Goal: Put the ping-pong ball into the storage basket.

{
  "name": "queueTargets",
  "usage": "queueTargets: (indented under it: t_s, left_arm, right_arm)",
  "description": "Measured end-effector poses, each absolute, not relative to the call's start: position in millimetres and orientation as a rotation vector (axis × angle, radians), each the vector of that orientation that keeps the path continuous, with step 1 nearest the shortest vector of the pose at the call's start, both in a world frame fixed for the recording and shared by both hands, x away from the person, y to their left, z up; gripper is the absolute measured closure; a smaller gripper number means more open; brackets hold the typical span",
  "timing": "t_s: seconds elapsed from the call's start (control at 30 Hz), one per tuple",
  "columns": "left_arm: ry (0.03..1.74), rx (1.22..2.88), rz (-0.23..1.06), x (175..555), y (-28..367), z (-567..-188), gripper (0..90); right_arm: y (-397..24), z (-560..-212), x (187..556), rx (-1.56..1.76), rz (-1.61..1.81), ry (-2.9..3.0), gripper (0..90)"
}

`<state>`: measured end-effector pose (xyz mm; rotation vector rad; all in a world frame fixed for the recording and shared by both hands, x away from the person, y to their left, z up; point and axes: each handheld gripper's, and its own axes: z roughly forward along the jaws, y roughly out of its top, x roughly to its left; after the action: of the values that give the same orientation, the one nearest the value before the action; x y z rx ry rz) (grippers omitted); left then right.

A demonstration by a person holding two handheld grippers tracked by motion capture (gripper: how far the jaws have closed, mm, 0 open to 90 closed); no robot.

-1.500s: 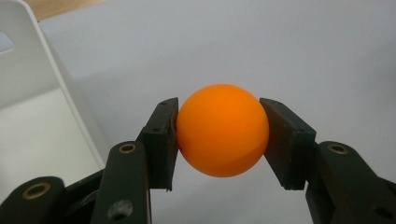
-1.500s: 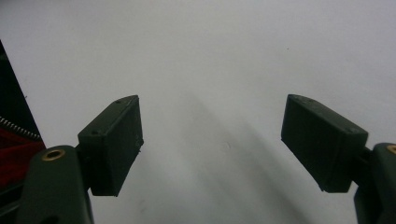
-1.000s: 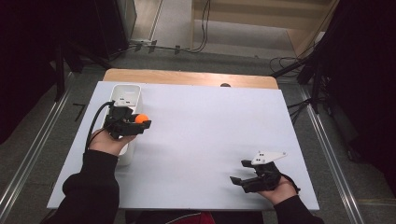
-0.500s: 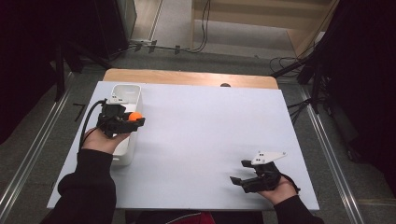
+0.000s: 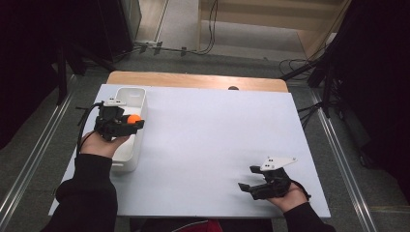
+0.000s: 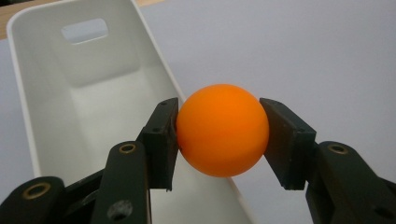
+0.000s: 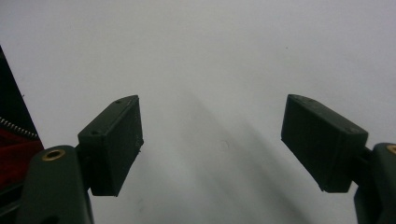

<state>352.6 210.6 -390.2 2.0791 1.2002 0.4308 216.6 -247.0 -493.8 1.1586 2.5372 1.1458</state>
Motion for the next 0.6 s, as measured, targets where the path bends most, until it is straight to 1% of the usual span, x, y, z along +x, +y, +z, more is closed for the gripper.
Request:
queueTargets:
  t_s: [0.6]
  left_arm:
    - [1.273,2.047,0.463,357,229,-390,49.9]
  right_arm:
    - [-247,-494,217,1.158,1.141,2.543,19.3]
